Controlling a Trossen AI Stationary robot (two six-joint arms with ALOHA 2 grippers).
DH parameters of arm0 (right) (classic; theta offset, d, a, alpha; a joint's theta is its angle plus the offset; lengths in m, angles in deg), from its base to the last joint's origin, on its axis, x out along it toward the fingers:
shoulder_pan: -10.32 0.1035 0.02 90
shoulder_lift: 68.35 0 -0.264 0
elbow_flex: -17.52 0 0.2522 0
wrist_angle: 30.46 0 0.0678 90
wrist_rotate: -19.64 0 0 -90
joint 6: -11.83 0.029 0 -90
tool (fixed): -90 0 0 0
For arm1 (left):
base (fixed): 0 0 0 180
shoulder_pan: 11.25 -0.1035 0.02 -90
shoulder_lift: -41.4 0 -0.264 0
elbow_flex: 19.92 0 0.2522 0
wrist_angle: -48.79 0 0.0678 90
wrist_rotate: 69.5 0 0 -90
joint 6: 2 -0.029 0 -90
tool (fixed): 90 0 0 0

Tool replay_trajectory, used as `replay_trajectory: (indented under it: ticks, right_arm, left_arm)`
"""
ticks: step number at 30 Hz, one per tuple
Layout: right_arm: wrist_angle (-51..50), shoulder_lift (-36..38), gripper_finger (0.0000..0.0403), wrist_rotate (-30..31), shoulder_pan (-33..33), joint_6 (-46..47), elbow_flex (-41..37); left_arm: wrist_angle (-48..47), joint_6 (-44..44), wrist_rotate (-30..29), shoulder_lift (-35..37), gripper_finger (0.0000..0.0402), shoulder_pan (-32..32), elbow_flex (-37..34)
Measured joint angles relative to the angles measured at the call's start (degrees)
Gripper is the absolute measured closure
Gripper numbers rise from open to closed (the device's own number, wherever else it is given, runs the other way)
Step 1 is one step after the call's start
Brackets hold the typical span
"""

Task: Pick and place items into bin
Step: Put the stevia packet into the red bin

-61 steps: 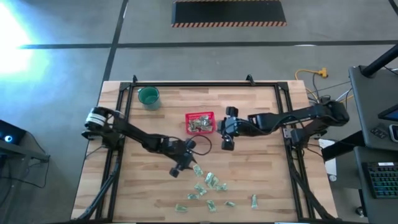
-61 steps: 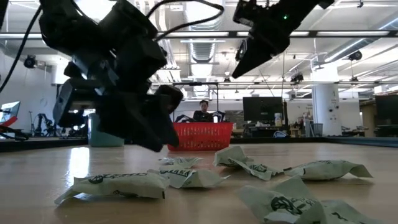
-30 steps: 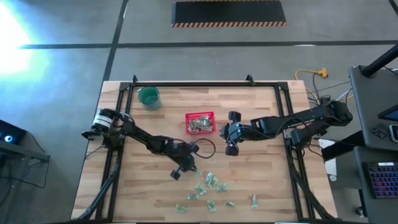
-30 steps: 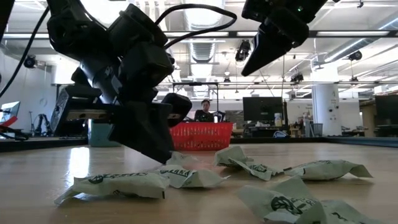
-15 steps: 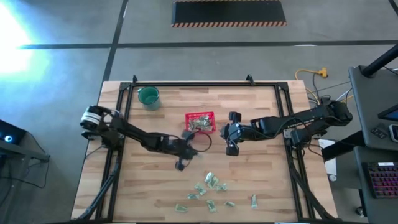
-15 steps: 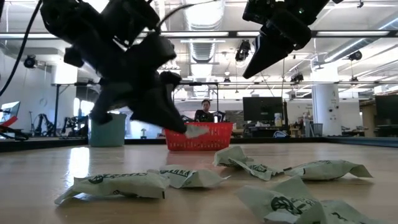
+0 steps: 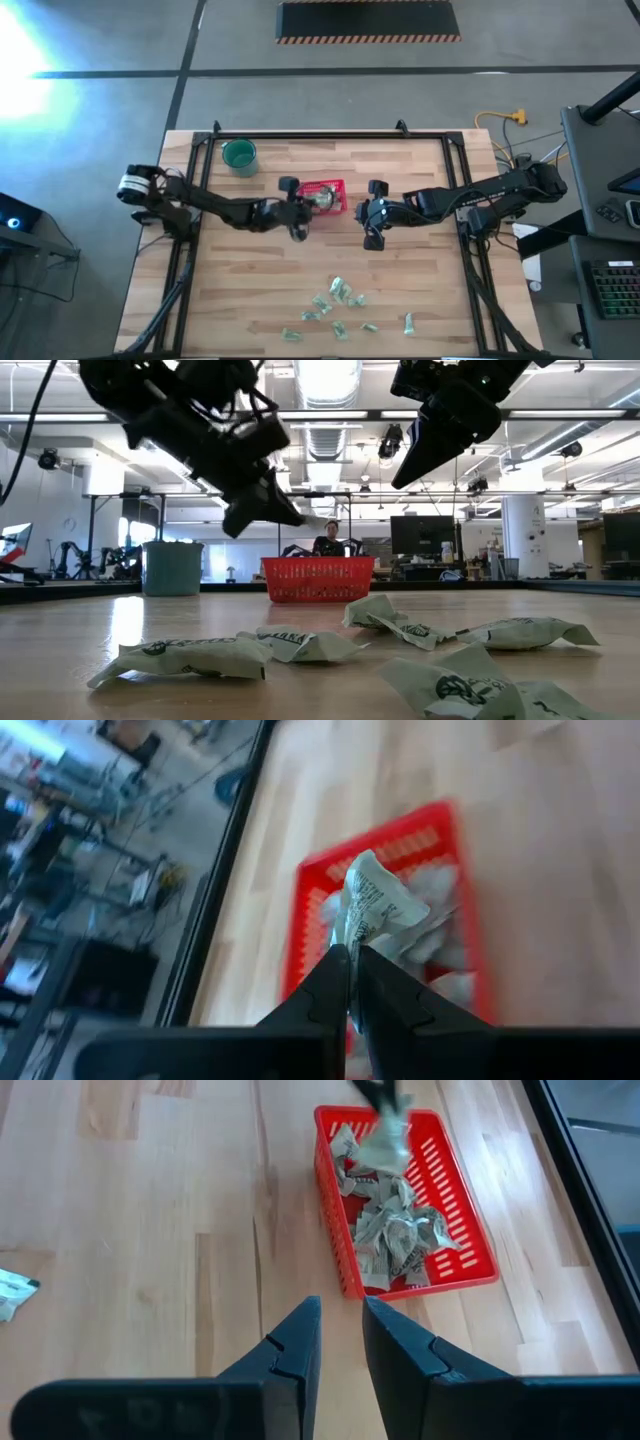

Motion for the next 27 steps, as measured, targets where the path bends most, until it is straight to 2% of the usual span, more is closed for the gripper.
replay_trajectory:
  ticks: [6,12,24,27]
  right_arm:
    - [0.0,0.0,0.0335,0.0,0.0,0.0,-0.1]
    - [0.0,0.0,0.0335,0.0,0.0,0.0,-0.2]
    - [0.1,0.0,0.0335,0.0,0.0,0.7,-0.5]
    - [0.1,0.0,0.0335,-0.1,0.0,4.3,-1.3]
  left_arm:
    - [-0.3,0.4,0.0,-1.7,0.0396,-4.7,-0.3]
    - [-0.3,0.0,0.4,-1.4,0.0393,-5.0,-1.0]
    - [-0.6,0.4,1.2,-1.2,0.0288,-4.9,-0.9]
    - [-2.1,1.1,1.2,-0.5,0.0271,-4.6,-0.9]
